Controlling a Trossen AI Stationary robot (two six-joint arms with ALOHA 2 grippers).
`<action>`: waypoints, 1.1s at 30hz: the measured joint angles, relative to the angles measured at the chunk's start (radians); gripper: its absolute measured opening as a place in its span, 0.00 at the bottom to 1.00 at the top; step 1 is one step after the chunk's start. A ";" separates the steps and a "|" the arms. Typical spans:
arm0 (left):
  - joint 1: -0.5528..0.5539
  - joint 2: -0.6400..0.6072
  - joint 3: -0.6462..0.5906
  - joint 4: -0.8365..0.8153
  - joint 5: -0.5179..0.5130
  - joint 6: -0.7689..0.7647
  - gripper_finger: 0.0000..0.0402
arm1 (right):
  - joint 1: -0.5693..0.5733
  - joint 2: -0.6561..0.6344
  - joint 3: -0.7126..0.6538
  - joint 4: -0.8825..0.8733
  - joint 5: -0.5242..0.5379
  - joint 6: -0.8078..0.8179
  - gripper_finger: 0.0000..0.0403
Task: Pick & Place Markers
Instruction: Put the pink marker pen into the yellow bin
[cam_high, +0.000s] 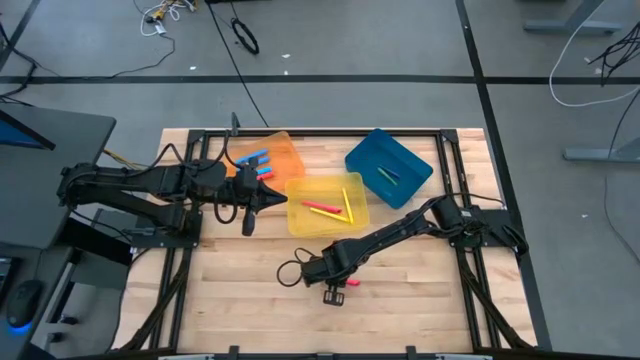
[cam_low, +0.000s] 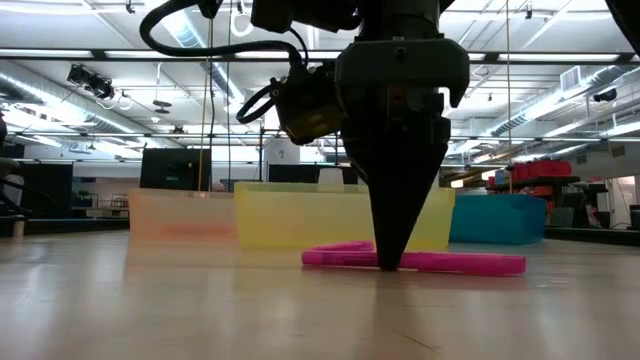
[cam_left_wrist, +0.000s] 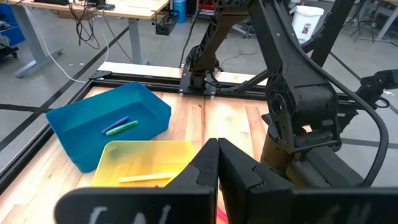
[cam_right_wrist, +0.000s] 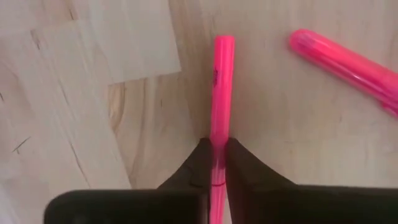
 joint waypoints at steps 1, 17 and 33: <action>0.000 0.000 0.000 0.000 0.000 0.000 0.03 | 0.000 -0.003 0.000 -0.001 0.000 0.000 0.05; 0.000 0.000 0.000 0.000 0.000 0.000 0.03 | 0.029 -0.257 -0.001 -0.213 -0.057 0.114 0.04; 0.000 0.000 0.000 0.065 -0.003 0.000 0.03 | -0.017 -0.371 0.000 -0.268 -0.053 0.282 0.04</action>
